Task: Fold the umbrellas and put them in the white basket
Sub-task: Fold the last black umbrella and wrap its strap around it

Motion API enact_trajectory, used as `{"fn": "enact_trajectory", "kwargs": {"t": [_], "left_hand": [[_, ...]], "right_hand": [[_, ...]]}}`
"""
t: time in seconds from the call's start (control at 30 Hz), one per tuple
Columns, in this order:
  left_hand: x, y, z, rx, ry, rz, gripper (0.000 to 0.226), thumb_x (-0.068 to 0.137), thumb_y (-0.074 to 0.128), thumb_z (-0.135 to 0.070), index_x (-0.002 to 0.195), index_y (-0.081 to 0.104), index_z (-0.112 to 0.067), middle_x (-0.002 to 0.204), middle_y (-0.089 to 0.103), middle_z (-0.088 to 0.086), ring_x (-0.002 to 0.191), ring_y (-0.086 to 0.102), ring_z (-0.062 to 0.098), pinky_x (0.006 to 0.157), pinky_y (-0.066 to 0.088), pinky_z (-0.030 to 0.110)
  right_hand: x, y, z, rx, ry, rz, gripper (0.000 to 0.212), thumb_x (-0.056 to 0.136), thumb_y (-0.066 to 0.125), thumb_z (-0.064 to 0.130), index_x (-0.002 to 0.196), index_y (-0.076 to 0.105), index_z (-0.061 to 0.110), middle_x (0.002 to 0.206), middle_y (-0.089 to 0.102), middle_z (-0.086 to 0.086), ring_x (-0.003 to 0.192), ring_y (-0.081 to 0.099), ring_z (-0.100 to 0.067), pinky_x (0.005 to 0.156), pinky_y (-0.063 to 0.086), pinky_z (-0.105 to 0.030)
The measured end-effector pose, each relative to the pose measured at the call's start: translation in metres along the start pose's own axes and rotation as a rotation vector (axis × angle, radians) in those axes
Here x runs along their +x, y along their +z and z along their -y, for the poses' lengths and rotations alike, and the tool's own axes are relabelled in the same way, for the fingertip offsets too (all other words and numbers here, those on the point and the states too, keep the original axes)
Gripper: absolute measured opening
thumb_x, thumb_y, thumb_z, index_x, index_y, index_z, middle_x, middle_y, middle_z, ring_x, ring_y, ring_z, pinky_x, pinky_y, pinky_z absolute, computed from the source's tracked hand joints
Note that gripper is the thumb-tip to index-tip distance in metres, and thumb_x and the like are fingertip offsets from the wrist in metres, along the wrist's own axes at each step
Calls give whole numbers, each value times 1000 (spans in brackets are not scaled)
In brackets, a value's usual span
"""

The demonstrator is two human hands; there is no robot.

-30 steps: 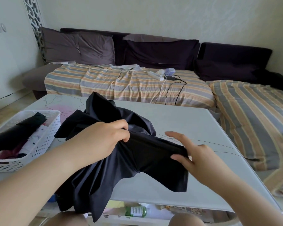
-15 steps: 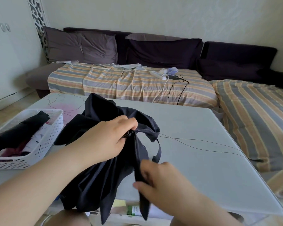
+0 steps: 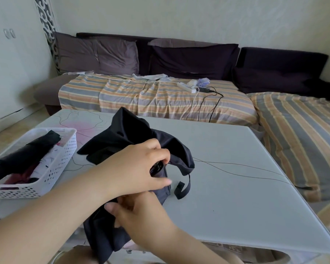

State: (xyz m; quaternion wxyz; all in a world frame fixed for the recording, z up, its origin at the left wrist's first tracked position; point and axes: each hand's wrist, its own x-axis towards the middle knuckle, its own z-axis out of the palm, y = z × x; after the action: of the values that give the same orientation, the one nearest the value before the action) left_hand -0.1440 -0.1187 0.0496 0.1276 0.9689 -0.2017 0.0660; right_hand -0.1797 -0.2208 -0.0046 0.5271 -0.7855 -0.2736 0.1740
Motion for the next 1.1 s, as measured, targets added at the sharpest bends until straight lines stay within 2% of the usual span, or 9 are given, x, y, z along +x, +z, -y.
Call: {"fn": "enact_trajectory", "kwargs": {"t": [0.13,0.2,0.33,0.53,0.63,0.73,0.83,0.93,1.1], "left_hand": [[0,-2,8,43,18,34,27,85,63,-30,107,49,-33,104,38,-17,71,50,8,71,47,32],[-4,-3,14,49,32,28,27,87,62,-27,107,45,-34,106,38,-17,66,48,9,70,46,33],[-13,-3,23,40,98,-36,41,83,69,-22,104,37,-38,110,38,-19,63,51,9,64,49,36],[-16,0,19,129,224,-81,51,78,74,-16,112,39,-32,120,34,-15,61,49,6,60,51,32],[-18,2,21,151,245,-103,61,74,78,-12,117,38,-30,130,30,-8,60,49,9,54,51,31],[-19,4,28,56,194,-198,72,70,82,-14,120,34,-34,139,18,-7,89,53,8,74,50,23],[-19,9,31,-32,112,-350,83,57,89,-22,120,36,-31,140,13,-3,113,32,-6,90,34,15],[-19,14,28,-71,19,-485,97,45,94,-29,121,34,-28,137,14,-2,120,29,2,97,31,24],[-20,14,26,-3,-177,-540,111,32,90,-49,123,31,-26,122,25,5,96,37,17,82,40,30]], "right_hand": [[-1,-5,1,-54,-90,104,20,93,60,17,111,61,8,97,71,-7,80,59,-2,79,43,-10],[-9,-17,-6,-151,-214,69,17,92,60,16,109,63,17,94,70,-1,77,58,-2,76,46,-13],[-14,-62,-38,-723,-546,-538,18,83,59,14,98,55,24,89,57,7,79,52,-14,69,47,-28],[15,-81,-40,-1002,-252,-639,85,65,79,22,138,36,19,127,44,-9,106,53,-32,89,45,-41],[28,-90,-27,-816,-74,-451,56,84,63,20,135,41,18,98,61,-7,91,58,-30,81,50,-38],[27,-99,-23,-742,-85,-368,9,91,51,14,97,54,8,78,62,-13,74,54,-36,66,47,-43],[18,-101,-23,-658,-119,-371,10,91,53,11,81,49,9,67,55,-9,67,48,-34,62,42,-41],[14,-100,-25,-631,-119,-372,20,93,56,15,77,43,16,59,44,3,61,42,-26,59,39,-36],[14,-101,-25,-586,-114,-382,16,92,58,16,79,50,10,61,48,1,58,39,-20,56,35,-30]]}}
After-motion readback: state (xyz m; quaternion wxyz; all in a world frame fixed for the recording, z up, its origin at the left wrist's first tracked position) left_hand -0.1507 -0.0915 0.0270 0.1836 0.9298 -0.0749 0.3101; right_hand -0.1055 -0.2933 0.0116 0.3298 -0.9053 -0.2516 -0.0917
